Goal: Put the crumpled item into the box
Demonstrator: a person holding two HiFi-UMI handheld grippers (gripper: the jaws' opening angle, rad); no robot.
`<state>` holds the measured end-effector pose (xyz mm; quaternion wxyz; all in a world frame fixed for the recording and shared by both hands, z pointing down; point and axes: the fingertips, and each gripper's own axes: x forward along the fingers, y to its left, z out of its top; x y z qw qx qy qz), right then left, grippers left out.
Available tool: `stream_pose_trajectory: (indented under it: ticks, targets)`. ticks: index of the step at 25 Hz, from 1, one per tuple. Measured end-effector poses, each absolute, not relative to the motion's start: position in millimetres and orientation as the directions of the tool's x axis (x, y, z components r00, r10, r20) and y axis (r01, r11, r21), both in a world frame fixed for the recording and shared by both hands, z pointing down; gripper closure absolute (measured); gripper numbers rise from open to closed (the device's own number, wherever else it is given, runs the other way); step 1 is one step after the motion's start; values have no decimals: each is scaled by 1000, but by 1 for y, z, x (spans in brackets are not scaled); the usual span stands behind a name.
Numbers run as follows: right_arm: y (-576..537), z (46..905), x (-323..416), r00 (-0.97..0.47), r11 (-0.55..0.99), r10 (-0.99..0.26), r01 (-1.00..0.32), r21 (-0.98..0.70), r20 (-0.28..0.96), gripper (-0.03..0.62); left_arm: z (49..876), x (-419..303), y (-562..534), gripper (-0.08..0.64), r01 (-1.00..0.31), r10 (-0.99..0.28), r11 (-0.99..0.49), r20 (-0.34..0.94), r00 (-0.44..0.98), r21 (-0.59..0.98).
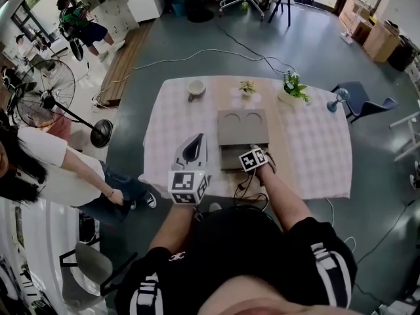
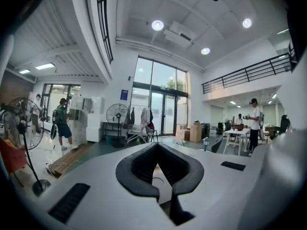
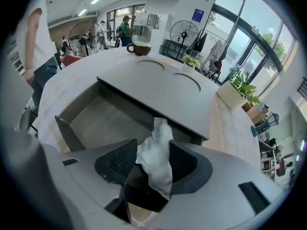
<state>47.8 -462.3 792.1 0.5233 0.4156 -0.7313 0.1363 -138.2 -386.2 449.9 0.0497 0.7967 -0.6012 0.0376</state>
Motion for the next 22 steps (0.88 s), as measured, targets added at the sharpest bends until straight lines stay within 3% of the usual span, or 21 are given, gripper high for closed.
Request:
stream_pose_trajectory:
  ticks: [8, 16, 22]
  targets:
    - [-458, 770, 51, -139, 609, -518, -752, 250, 844, 546, 453, -134, -383, 563, -960, -953, -276, 118, 279, 40]
    - [-446, 727, 53, -226, 571, -591, -796, 203, 774, 551, 450, -126, -382, 563, -953, -946, -300, 113, 303, 39]
    - [-445, 643, 52, -336, 489, -736, -865, 118, 588, 552, 450, -123, -379, 563, -950, -944, -309, 109, 312, 40]
